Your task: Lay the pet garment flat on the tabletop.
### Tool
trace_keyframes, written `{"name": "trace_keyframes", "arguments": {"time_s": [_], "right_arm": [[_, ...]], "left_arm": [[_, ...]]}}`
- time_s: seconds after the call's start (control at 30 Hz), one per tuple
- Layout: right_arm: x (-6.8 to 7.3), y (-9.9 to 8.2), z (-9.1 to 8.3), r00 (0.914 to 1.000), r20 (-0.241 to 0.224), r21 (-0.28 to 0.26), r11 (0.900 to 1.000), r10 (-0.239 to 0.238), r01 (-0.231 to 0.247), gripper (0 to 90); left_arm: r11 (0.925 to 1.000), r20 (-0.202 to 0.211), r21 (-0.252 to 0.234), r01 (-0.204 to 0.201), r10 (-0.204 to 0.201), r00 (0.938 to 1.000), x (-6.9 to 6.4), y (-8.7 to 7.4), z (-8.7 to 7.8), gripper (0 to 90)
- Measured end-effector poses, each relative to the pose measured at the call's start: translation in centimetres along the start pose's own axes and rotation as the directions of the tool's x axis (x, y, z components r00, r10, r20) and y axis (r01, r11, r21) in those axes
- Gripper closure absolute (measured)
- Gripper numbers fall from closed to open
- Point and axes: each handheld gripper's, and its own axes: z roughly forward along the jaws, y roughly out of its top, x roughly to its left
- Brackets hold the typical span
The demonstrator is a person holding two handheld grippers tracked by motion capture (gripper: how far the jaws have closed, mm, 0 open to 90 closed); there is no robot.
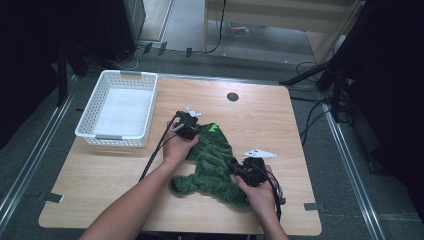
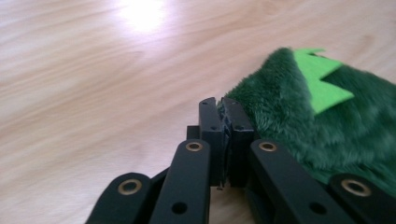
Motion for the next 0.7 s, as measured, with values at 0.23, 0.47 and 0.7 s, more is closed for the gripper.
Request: {"name": "trace_keyframes", "arguments": {"time_s": [0.23,0.47,0.7], "right_arm": [[-0.1,0.3,-0.1,0.9997,-0.023,0.023,0.9997,0.005,-0.005,66.8],[1.0,3.7,-2.5,0.9972,-0.059,-0.149,0.9881,-0.046,0.037,76.7],[2.8,7.3,3.0,0.9966,-0.024,-0.131,0.9886,-0.079,0.075,76.8]], "left_arm": [[0.9912,-0.009,-0.018,0.131,-0.131,0.9913,2.3,0.2,-0.5,89.8],[0.9852,0.159,-0.108,0.133,-0.115,0.9806,1.8,0.8,-2.6,76.0],[0.9915,0.19,-0.115,0.061,-0.038,0.9811,-0.1,0.4,-2.8,66.2]]}}
